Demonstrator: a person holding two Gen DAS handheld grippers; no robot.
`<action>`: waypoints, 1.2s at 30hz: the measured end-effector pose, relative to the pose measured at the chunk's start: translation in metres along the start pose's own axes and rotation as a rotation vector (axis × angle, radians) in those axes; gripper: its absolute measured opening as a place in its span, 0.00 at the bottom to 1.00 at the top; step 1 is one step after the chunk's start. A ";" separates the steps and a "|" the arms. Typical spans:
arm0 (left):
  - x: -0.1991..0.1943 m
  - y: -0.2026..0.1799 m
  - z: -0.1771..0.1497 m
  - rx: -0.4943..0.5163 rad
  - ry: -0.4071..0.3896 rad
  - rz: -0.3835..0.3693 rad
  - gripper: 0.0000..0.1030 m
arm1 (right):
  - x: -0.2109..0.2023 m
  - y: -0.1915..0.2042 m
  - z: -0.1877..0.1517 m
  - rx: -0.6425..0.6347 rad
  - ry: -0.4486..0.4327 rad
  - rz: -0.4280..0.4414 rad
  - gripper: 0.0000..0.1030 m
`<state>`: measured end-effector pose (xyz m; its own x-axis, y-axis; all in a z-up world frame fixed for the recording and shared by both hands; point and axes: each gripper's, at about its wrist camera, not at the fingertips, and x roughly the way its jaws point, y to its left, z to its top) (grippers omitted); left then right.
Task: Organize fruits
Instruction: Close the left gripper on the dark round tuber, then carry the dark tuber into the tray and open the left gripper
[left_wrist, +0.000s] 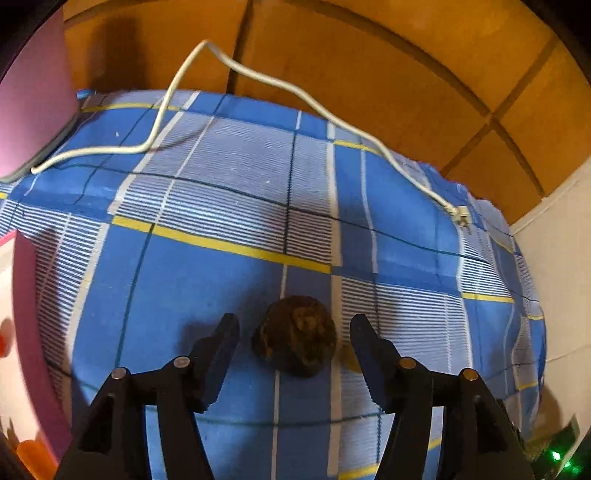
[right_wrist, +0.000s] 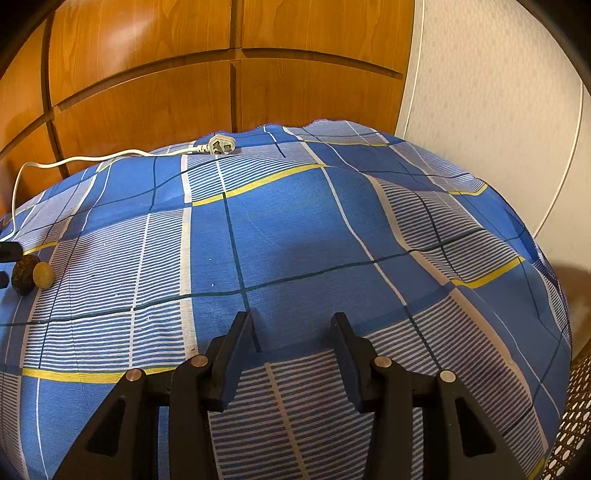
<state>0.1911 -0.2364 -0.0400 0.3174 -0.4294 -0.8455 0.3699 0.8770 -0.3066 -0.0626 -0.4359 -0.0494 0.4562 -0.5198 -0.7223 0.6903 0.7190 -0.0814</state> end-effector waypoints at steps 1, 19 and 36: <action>0.003 0.001 0.000 -0.003 -0.002 0.000 0.61 | 0.000 0.000 0.000 -0.001 0.000 0.000 0.44; -0.031 0.007 -0.059 0.075 -0.050 0.059 0.48 | 0.001 0.000 -0.001 0.000 -0.002 0.002 0.44; -0.052 -0.014 -0.147 0.292 -0.196 0.152 0.51 | 0.001 0.000 -0.001 0.010 -0.002 0.013 0.44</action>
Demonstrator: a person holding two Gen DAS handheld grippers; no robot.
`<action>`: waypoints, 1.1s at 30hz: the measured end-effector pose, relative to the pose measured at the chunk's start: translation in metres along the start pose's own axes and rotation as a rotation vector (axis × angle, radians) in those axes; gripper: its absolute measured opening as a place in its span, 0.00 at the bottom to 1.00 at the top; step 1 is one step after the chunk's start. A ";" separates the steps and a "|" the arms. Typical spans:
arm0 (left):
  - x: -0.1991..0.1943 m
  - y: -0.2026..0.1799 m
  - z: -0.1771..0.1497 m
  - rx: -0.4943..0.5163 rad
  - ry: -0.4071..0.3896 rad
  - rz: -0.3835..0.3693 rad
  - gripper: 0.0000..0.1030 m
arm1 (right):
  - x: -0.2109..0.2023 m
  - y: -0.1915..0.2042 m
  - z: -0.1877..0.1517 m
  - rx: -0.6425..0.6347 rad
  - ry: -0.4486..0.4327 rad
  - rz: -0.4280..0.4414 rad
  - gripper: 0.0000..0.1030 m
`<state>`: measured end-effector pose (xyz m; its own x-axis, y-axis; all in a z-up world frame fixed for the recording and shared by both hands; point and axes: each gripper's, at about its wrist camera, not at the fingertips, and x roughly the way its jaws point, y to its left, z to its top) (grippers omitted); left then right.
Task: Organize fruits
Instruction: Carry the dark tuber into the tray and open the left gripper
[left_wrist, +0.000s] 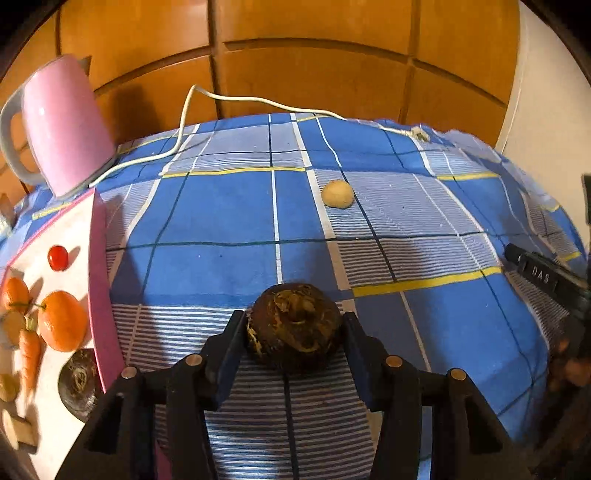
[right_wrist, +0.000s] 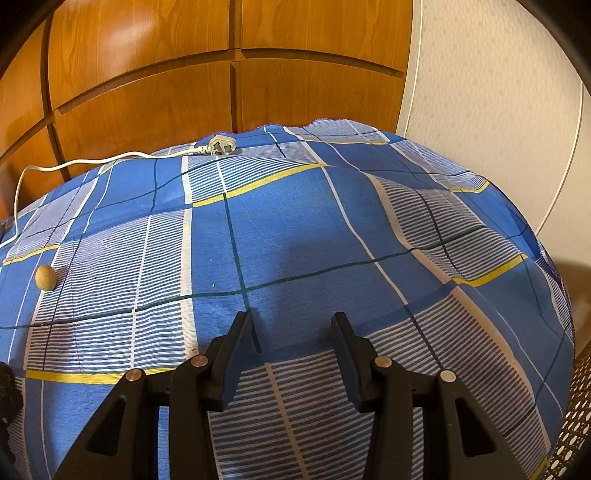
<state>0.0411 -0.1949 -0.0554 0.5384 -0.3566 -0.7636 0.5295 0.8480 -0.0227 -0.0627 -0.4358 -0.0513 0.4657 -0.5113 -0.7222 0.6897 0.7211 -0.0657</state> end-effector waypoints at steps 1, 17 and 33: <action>0.000 0.000 0.000 0.001 0.000 -0.001 0.51 | 0.000 0.000 0.000 0.001 0.000 0.001 0.44; -0.018 -0.004 0.002 -0.004 0.014 -0.057 0.49 | 0.000 0.000 -0.001 0.003 -0.001 0.003 0.44; -0.088 0.018 0.024 -0.093 -0.093 -0.080 0.49 | 0.000 0.000 -0.001 0.004 -0.001 0.003 0.44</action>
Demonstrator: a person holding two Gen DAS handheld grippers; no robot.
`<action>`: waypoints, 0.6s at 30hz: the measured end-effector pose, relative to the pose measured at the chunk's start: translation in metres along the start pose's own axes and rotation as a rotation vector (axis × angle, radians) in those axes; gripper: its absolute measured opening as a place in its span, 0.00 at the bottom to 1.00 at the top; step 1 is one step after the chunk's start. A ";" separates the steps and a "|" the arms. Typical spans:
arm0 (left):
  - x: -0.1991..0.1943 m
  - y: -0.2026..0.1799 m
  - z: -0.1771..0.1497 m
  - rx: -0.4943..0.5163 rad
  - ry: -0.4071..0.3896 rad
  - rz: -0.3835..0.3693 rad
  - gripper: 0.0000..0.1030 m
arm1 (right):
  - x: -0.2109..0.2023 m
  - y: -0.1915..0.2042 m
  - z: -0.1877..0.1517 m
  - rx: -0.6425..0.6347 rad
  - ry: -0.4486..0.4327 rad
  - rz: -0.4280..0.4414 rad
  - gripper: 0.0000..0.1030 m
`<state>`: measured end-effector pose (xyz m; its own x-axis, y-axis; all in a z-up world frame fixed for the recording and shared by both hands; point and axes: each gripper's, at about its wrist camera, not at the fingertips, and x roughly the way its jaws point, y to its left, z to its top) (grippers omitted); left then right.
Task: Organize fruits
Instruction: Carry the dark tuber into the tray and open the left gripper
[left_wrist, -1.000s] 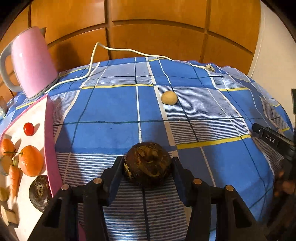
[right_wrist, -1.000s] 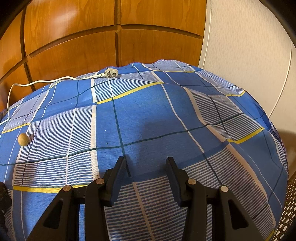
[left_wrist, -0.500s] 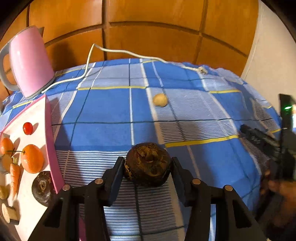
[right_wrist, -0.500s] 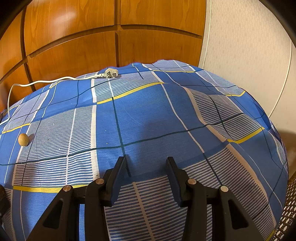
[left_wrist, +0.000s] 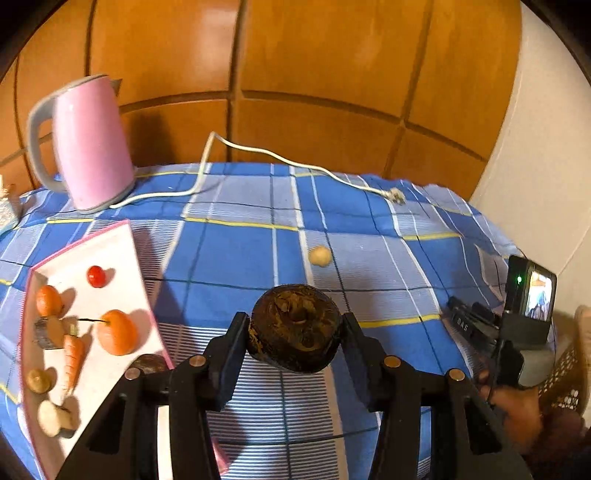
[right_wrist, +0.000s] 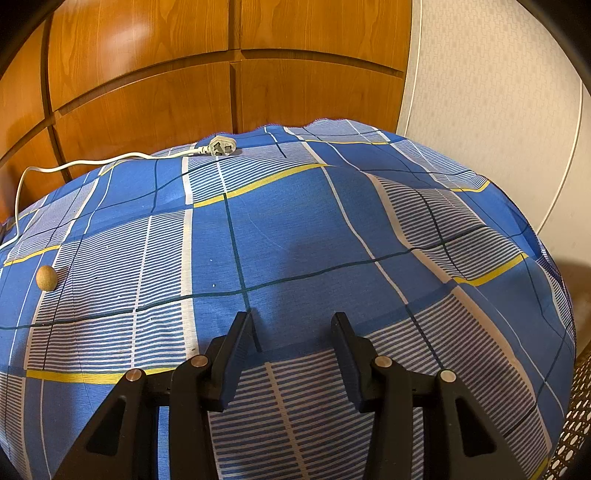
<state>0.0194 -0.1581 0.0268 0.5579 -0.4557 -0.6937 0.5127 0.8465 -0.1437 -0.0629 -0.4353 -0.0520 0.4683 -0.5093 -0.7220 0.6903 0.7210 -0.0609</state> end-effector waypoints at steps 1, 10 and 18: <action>-0.002 0.004 0.001 -0.012 0.002 0.000 0.49 | 0.000 0.000 0.000 0.000 0.000 0.000 0.44; -0.017 0.040 -0.007 -0.094 -0.009 0.029 0.49 | 0.000 0.000 0.000 0.001 0.000 0.001 0.44; -0.057 0.140 -0.022 -0.334 -0.055 0.148 0.49 | 0.000 0.000 0.000 0.002 -0.001 0.001 0.44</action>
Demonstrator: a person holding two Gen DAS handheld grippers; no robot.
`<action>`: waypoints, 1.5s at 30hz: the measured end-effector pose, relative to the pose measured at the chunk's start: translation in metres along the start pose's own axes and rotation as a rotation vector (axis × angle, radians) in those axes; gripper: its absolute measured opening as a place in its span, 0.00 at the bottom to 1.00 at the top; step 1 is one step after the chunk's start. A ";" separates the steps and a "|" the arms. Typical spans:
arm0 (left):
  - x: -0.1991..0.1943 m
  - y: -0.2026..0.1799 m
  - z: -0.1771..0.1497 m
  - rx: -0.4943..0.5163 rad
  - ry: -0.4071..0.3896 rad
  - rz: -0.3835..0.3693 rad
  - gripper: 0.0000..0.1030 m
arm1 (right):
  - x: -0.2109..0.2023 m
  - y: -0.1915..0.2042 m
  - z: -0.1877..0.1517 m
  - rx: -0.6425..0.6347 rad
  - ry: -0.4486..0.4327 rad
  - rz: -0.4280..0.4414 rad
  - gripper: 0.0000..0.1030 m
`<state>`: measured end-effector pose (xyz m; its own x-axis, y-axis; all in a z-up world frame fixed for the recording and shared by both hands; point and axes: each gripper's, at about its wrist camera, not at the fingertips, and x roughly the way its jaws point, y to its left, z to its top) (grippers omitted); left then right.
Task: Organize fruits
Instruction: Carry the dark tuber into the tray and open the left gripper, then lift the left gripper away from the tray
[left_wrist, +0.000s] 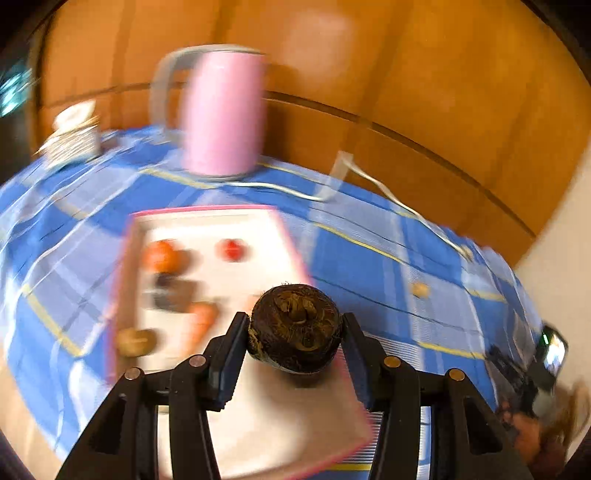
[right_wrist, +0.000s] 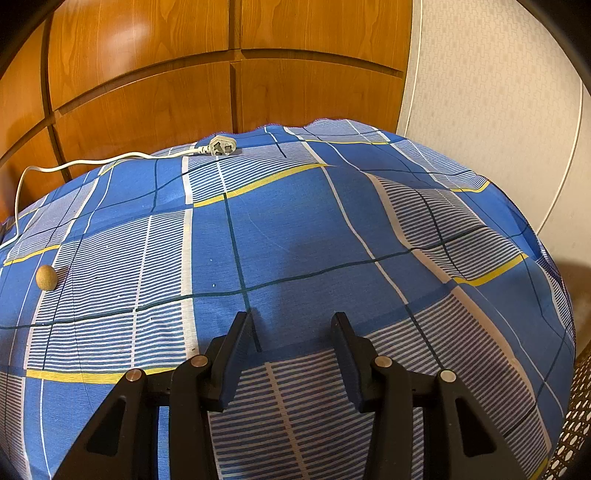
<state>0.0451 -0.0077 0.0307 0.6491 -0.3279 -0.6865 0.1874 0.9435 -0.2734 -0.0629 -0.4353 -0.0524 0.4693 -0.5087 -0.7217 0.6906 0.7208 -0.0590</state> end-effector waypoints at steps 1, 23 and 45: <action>-0.003 0.014 0.001 -0.036 -0.004 0.019 0.49 | 0.000 0.000 0.000 -0.001 0.000 -0.001 0.44; 0.065 0.048 0.046 -0.099 0.020 0.090 0.52 | 0.000 0.000 0.000 -0.003 0.000 -0.003 0.44; 0.007 0.061 -0.017 -0.117 0.004 0.247 0.57 | 0.000 0.000 0.000 -0.004 -0.001 -0.004 0.44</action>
<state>0.0479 0.0466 -0.0023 0.6619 -0.0887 -0.7444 -0.0630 0.9829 -0.1732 -0.0628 -0.4352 -0.0528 0.4670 -0.5118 -0.7211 0.6902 0.7208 -0.0646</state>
